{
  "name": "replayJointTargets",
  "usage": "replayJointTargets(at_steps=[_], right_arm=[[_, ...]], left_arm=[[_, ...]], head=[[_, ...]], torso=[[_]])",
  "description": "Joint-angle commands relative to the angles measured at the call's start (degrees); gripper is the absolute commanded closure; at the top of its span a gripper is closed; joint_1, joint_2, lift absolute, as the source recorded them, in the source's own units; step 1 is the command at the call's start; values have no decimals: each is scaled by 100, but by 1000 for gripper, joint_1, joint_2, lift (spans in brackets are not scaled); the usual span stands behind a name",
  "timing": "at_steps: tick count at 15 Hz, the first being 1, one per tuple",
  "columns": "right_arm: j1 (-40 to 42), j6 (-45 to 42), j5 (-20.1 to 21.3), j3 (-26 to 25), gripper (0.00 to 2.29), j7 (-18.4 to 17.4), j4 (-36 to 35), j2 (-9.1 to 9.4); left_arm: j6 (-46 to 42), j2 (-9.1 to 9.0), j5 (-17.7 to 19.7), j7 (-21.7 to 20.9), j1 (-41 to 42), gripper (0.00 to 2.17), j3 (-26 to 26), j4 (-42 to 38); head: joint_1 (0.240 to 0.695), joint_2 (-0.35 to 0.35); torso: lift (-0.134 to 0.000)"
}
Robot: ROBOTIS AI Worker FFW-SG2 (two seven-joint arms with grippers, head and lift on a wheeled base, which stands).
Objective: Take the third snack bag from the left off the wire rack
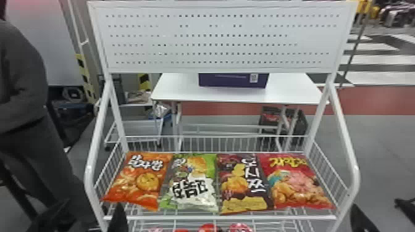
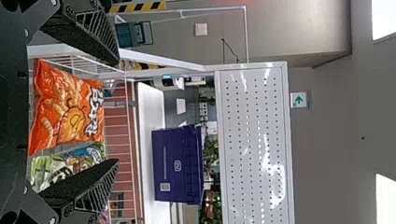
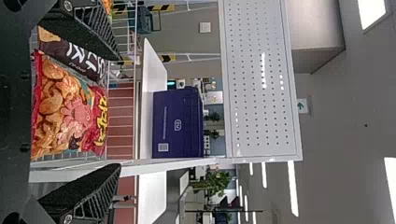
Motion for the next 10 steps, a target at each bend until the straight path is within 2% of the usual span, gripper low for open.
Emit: replayJointTargets(at_steps=[1, 8, 10], right_arm=[[-9, 0, -8, -7, 73, 8, 1, 8], [-70, 53, -8, 10, 73, -1, 36, 35], [-395, 352, 19, 239, 73, -27, 247, 26]], left_arm=[[0, 0, 0, 0, -4, 147, 0, 7], [18, 18, 0, 0, -21, 147, -9, -2], [18, 18, 0, 0, -39, 147, -53, -2]], head=[[499, 0], [499, 0], [499, 0]], torso=[[0], [0], [0]])
